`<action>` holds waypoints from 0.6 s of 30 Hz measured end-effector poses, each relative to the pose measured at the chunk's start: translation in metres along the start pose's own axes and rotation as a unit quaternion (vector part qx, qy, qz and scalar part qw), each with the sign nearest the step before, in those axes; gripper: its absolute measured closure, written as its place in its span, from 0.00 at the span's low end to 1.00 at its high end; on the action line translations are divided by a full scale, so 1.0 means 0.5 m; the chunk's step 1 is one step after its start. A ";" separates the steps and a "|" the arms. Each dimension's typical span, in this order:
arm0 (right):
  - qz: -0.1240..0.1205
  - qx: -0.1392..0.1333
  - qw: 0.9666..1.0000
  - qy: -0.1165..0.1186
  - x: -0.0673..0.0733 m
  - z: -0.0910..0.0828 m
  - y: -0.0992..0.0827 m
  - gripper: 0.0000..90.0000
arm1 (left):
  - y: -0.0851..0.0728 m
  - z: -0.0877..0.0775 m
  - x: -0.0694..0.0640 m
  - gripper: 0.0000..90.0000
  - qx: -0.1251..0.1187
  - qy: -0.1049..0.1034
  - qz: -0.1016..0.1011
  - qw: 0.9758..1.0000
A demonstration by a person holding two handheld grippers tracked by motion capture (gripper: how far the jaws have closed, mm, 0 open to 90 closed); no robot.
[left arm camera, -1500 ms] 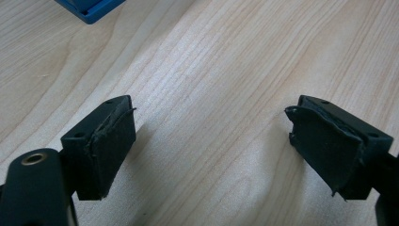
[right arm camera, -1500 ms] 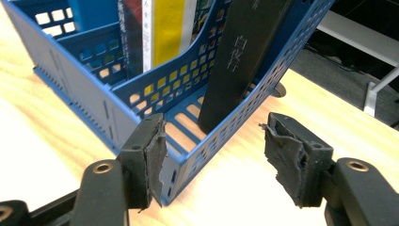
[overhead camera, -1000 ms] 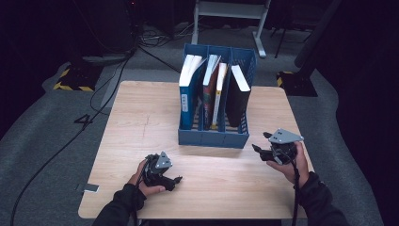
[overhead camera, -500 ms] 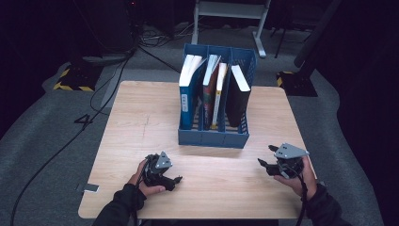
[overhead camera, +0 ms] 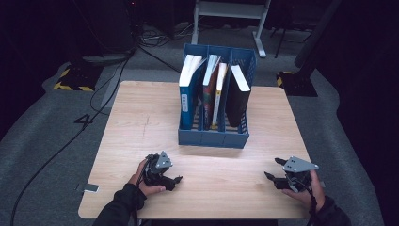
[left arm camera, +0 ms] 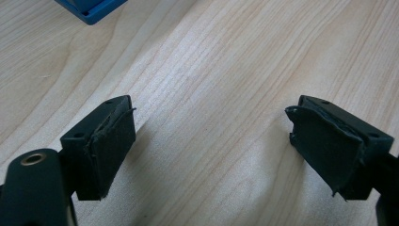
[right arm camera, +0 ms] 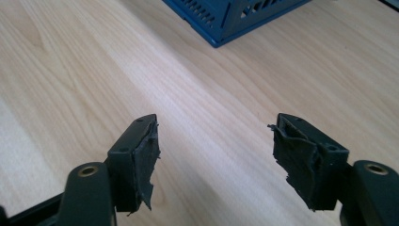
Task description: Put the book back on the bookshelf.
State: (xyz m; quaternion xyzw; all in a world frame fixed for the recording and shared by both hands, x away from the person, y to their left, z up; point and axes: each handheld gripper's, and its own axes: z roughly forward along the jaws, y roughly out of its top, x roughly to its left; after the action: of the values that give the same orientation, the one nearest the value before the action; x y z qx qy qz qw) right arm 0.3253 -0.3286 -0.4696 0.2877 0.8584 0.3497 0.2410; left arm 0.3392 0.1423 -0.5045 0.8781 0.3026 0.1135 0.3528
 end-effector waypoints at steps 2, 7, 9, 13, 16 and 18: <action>0.016 -0.003 1.000 0.008 -0.003 -0.010 -0.020 0.35 | 0.000 -0.001 0.000 0.16 0.001 0.002 0.000 1.000; 0.038 0.000 0.999 0.018 -0.010 -0.016 -0.047 0.34 | -0.002 -0.002 -0.001 0.16 0.000 0.004 -0.004 1.000; 0.062 0.010 0.998 0.020 -0.019 -0.016 -0.071 0.34 | -0.002 -0.002 -0.001 0.16 0.000 0.005 -0.004 1.000; 0.086 0.022 0.996 0.016 -0.034 -0.014 -0.101 0.31 | -0.002 -0.002 -0.001 0.16 0.000 0.004 -0.004 1.000; 0.118 0.013 0.993 0.026 -0.048 -0.014 -0.119 0.30 | -0.002 -0.002 -0.001 0.16 0.001 0.004 -0.004 1.000; 0.128 0.012 0.991 0.018 -0.052 -0.014 -0.120 0.29 | -0.001 -0.002 0.000 0.16 0.001 0.003 -0.002 1.000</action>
State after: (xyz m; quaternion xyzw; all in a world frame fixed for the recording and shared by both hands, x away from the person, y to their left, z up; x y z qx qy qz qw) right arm 0.3201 -0.3841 -0.5040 0.3921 0.8226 0.3725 0.1753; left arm 0.3384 0.1431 -0.5044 0.8774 0.3056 0.1152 0.3515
